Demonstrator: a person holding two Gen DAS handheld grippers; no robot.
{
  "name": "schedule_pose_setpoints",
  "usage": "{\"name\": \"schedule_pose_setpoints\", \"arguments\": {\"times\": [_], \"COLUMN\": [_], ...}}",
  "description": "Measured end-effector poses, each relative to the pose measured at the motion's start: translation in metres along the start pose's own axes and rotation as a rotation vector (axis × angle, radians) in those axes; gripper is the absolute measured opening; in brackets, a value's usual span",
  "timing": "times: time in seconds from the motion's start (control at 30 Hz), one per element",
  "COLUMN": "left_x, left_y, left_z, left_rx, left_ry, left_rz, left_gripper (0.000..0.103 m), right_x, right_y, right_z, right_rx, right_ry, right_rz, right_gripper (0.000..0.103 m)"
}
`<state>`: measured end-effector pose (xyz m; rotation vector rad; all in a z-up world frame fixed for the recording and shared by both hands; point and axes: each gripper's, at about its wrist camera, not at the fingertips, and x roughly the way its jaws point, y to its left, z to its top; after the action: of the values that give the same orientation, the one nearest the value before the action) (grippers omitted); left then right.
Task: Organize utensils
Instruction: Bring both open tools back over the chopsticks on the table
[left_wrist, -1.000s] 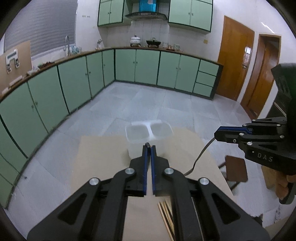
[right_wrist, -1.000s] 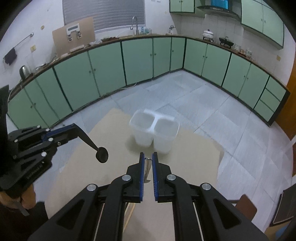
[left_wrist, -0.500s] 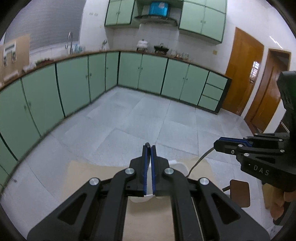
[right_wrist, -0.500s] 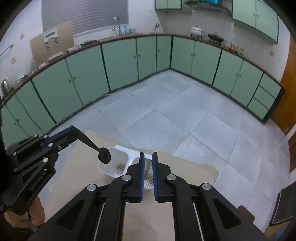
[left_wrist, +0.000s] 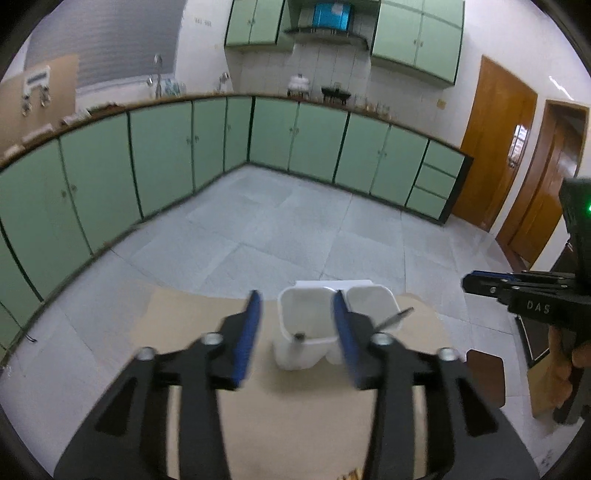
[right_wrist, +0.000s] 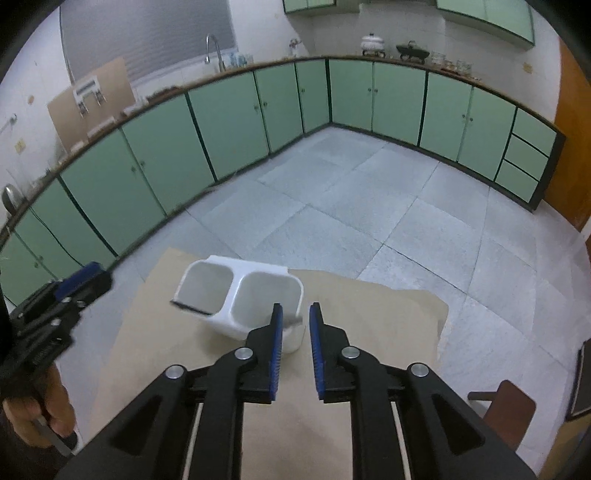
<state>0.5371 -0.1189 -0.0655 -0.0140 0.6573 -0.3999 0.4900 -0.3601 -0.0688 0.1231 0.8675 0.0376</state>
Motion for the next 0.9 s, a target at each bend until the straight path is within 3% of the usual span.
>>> {"name": "schedule_pose_setpoints", "arguments": {"times": [0.13, 0.23, 0.37, 0.43, 0.57, 0.7, 0.9], "left_x": [-0.074, -0.119, -0.163, -0.176, -0.186, -0.178, -0.168], "left_y": [0.001, -0.005, -0.017, -0.023, -0.027, -0.030, -0.026], "left_z": [-0.047, -0.103, -0.194, -0.230, -0.303, -0.349, -0.372], "left_rx": [0.046, 0.080, 0.112, 0.096, 0.027, 0.037, 0.064], "left_ry": [-0.079, -0.119, -0.112, -0.102, -0.051, 0.021, 0.058], "left_rz": [0.043, 0.066, 0.087, 0.081, 0.014, 0.020, 0.010], "left_gripper": [0.072, 0.082, 0.086, 0.089, 0.089, 0.089, 0.089], "right_x": [-0.052, -0.091, -0.112, -0.110, -0.087, -0.067, -0.056], "right_y": [0.005, 0.020, 0.035, 0.046, 0.069, 0.087, 0.097], "right_z": [-0.052, -0.131, -0.235, -0.297, -0.380, -0.417, -0.414], "right_rx": [-0.010, -0.027, -0.053, -0.044, -0.047, -0.073, -0.129], "right_ry": [-0.075, -0.137, -0.176, -0.162, -0.088, -0.044, -0.042], "right_rz": [0.016, 0.016, -0.020, -0.019, -0.016, -0.002, 0.031], "right_gripper": [0.028, 0.036, 0.039, 0.039, 0.039, 0.039, 0.039]}}
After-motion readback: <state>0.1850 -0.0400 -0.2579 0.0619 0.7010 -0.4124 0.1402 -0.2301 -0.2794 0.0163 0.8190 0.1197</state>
